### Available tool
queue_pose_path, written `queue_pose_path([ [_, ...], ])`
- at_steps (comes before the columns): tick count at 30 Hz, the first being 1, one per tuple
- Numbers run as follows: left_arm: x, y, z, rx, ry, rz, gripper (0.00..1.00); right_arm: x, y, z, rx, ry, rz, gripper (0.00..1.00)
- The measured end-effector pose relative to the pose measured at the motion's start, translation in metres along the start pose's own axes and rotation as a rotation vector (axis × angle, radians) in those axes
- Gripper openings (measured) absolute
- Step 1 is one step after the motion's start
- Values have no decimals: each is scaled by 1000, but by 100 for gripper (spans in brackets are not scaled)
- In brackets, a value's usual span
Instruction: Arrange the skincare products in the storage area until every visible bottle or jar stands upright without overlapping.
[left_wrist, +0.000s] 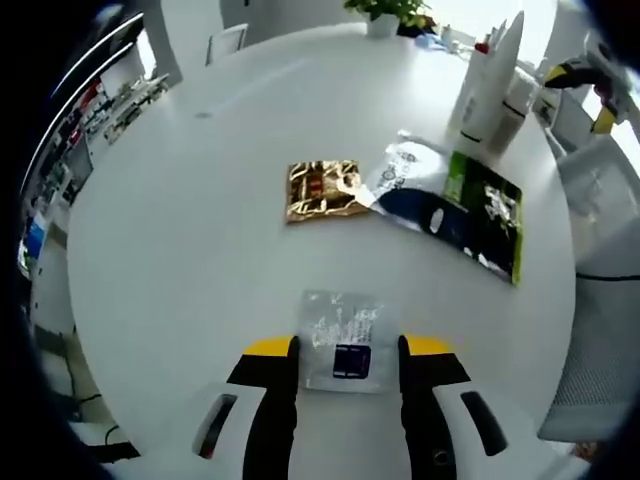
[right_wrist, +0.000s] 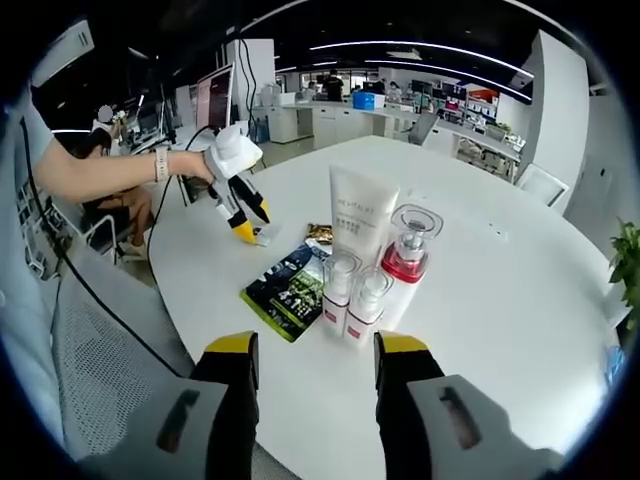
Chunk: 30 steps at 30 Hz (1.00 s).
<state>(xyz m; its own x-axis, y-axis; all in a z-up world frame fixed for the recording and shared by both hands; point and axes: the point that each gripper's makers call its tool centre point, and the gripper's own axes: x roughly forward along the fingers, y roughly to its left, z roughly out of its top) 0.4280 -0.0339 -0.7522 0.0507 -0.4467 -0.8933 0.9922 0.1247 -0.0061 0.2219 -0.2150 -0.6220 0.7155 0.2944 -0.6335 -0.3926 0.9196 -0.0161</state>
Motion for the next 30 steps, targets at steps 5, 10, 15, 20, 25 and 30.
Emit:
queue_pose_path([
  [5, -2, -22, 9, 96, -11, -44, 37, 1, 0, -1, -4, 1, 0, 47],
  [10, -2, -37, 13, 155, -6, -57, 37, 1, 1, -1, 2, 0, 4, 47],
  [15, -4, -52, 17, 205, -1, -68, 37, 1, -1, -1, 0, 0, 2, 47],
  [20, -4, -66, 21, 258, 5, -95, 37, 2, -3, 0, -3, -3, 2, 47],
  [25, -4, -72, 21, 271, 18, -99, 37, 2, -3, 2, -8, -6, 6, 47],
  [30, -2, -83, 15, 331, 51, -119, 37, 2, -3, 4, -6, -13, 10, 46],
])
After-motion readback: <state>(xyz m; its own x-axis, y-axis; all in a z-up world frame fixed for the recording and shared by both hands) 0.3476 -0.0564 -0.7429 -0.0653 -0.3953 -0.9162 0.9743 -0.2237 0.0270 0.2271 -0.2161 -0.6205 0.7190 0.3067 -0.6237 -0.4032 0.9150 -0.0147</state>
